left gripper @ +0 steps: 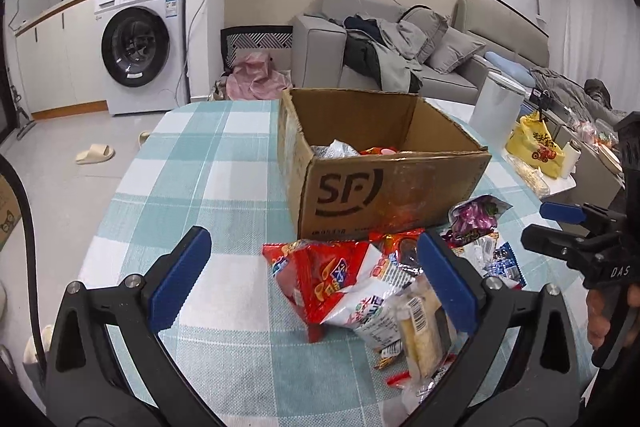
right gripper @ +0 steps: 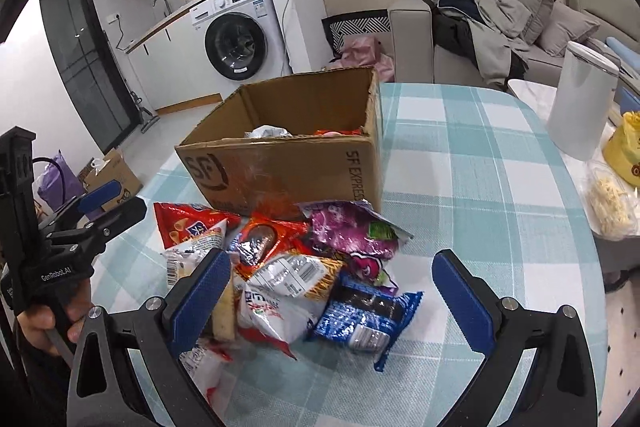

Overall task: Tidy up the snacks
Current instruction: 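Move both open grippers back down to the snack pile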

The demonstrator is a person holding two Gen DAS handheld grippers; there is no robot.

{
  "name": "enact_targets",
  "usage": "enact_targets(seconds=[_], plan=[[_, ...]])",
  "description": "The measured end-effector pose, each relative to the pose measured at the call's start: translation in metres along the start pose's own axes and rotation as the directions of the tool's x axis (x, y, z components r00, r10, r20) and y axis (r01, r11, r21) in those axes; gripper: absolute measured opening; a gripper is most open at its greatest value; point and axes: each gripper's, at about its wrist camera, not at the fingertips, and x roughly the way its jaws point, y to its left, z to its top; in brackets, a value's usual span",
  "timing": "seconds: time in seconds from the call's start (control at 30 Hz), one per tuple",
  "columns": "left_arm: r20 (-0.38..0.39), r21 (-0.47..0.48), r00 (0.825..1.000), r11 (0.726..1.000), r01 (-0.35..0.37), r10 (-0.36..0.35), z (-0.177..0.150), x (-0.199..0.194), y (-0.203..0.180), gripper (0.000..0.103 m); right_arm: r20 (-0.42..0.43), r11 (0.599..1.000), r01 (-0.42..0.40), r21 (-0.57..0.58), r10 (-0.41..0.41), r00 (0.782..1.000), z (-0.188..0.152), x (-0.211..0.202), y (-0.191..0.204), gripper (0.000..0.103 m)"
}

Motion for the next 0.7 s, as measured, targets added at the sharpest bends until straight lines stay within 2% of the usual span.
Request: enact_targets(seconds=[0.07,0.23,0.37,0.5,0.7], plan=[[-0.012,-0.005,1.000,1.000,0.008,-0.008,-0.003,0.002,0.002,0.102,-0.014,1.000,0.001,0.006,-0.001,1.000,-0.002,0.000,-0.005,0.103],[-0.022,0.022,0.999,0.999,-0.025,0.025,-0.009,0.009,0.003,0.102,-0.038,0.999,0.050,0.006,-0.049,0.998,-0.004,0.003,-0.014,0.103],[-0.038,0.029,0.999,0.999,-0.035,0.036,-0.011,0.016,0.004,0.102,-0.070,0.993,0.114,-0.017,-0.114,0.991,-0.008,0.011,-0.023,0.103],[-0.065,0.031,0.997,0.998,-0.046,0.048,-0.013,0.026,0.009,0.102,-0.117,0.989,0.141,-0.038,-0.145,0.983,-0.011,0.022,-0.031,0.103],[-0.086,0.007,0.993,0.997,-0.074,0.074,-0.016,0.038,0.020,0.102,-0.158,0.989,0.129,-0.079,-0.140,0.977,-0.019,0.036,-0.028,0.102]])
